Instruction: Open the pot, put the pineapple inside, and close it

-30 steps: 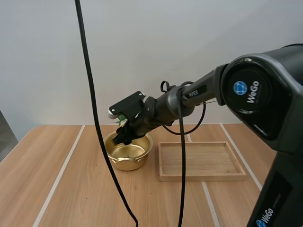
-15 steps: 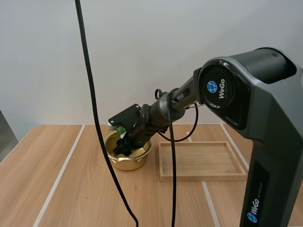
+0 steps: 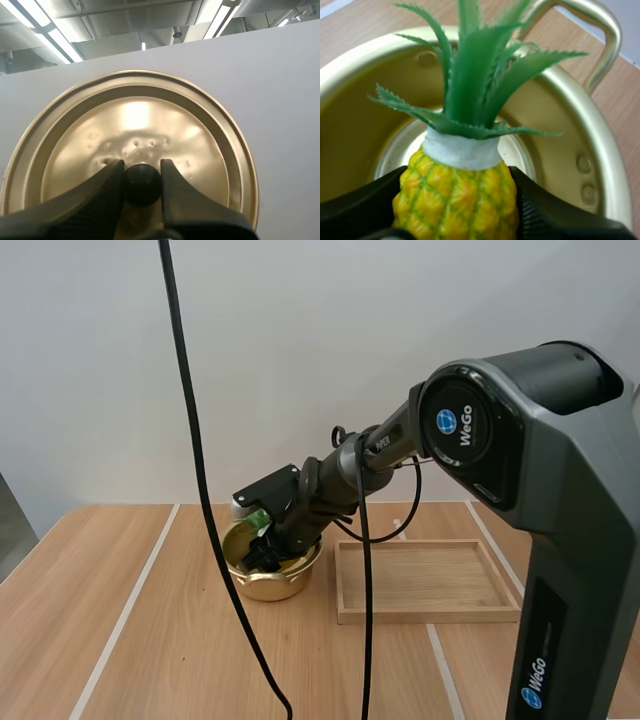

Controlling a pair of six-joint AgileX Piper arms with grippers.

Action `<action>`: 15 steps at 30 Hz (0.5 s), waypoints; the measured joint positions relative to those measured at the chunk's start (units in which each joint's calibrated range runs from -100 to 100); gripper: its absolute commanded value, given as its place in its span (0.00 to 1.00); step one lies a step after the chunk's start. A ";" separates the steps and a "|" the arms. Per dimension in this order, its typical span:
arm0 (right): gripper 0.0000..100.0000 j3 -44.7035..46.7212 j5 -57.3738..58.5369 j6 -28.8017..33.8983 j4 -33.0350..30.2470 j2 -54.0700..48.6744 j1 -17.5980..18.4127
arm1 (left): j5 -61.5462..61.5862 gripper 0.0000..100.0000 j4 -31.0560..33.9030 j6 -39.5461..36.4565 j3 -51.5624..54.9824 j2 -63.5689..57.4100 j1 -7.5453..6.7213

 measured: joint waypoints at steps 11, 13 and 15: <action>0.00 -0.78 5.95 -0.65 0.00 0.00 -1.35 | 0.00 0.00 0.00 0.00 0.00 0.00 0.00; 0.00 -0.85 6.34 -0.65 0.00 0.00 -1.41 | 0.00 0.00 0.00 0.00 0.00 0.00 0.00; 0.00 -0.85 6.47 -0.65 0.00 0.00 -1.41 | 0.00 0.00 0.00 0.00 0.00 0.00 0.00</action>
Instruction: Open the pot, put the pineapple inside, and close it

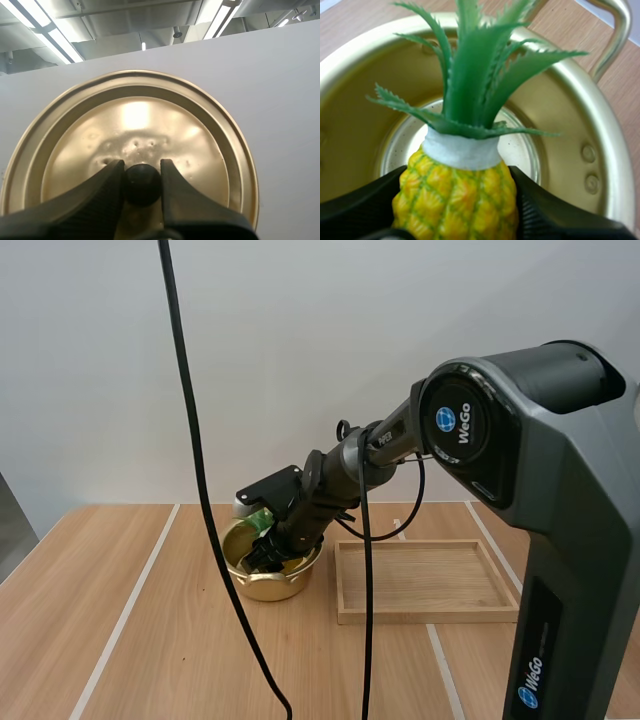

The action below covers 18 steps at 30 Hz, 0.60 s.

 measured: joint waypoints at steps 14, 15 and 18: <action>1.00 0.00 0.38 0.30 0.12 0.00 0.00 | 0.00 0.00 0.00 0.00 0.00 0.00 0.00; 1.00 0.00 0.38 0.30 0.12 0.00 0.00 | 0.00 0.00 0.00 0.00 0.00 0.00 0.00; 1.00 0.00 0.38 0.30 0.12 -0.11 0.00 | 0.00 0.00 0.00 0.00 0.00 0.00 0.00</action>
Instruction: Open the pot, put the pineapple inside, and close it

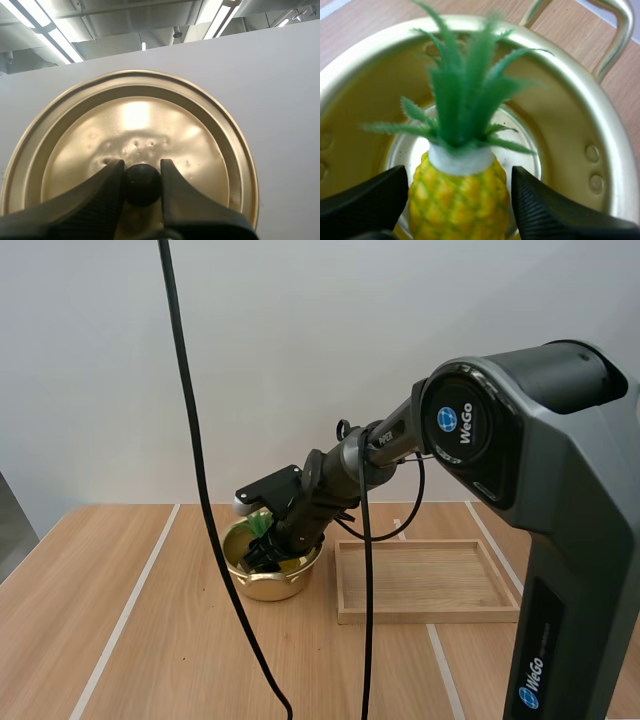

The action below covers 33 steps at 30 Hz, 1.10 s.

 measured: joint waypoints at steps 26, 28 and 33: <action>1.00 -13.72 14.24 0.74 2.86 -6.35 -0.58 | 0.00 0.00 0.00 -0.08 0.00 0.00 0.00; 1.00 -13.98 14.60 0.74 2.86 -7.30 -0.58 | 0.00 0.00 0.00 -0.08 0.00 0.00 0.00; 1.00 -13.98 14.86 0.74 2.86 -10.03 -0.58 | 0.00 0.00 0.00 -0.08 0.00 0.00 0.00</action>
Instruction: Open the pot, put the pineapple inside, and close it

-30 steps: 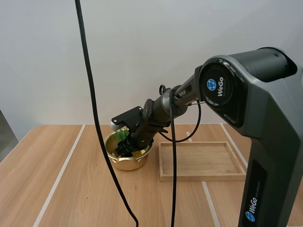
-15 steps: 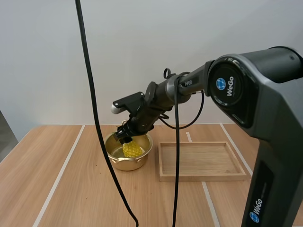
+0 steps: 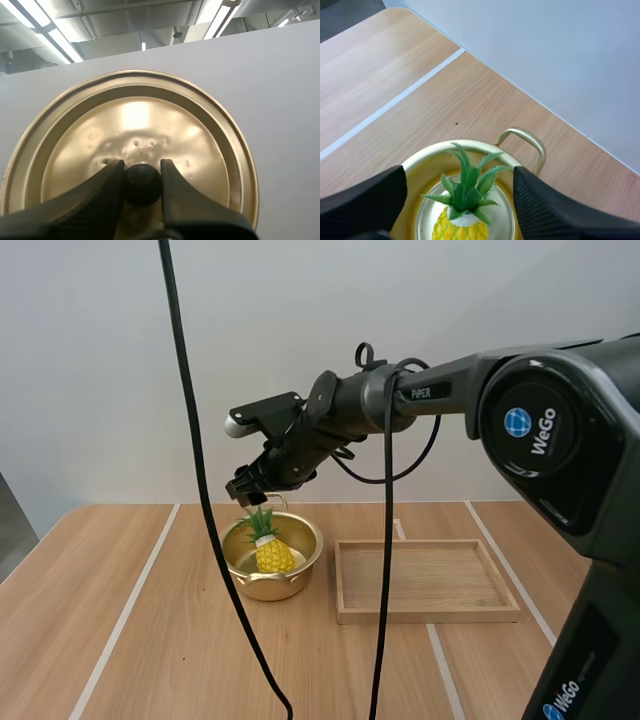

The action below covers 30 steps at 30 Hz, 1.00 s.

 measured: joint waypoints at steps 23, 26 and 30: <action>0.99 0.00 -6.13 4.30 -4.72 -27.43 -10.71 | 0.00 0.00 0.00 0.00 0.00 0.00 0.00; 0.99 0.00 -6.13 6.47 -4.81 -31.15 -13.09 | 0.00 0.00 0.00 0.00 0.00 0.00 0.00; 0.99 0.00 -6.13 9.70 -5.13 -35.98 -15.73 | 0.00 0.00 0.00 0.00 0.00 0.00 0.00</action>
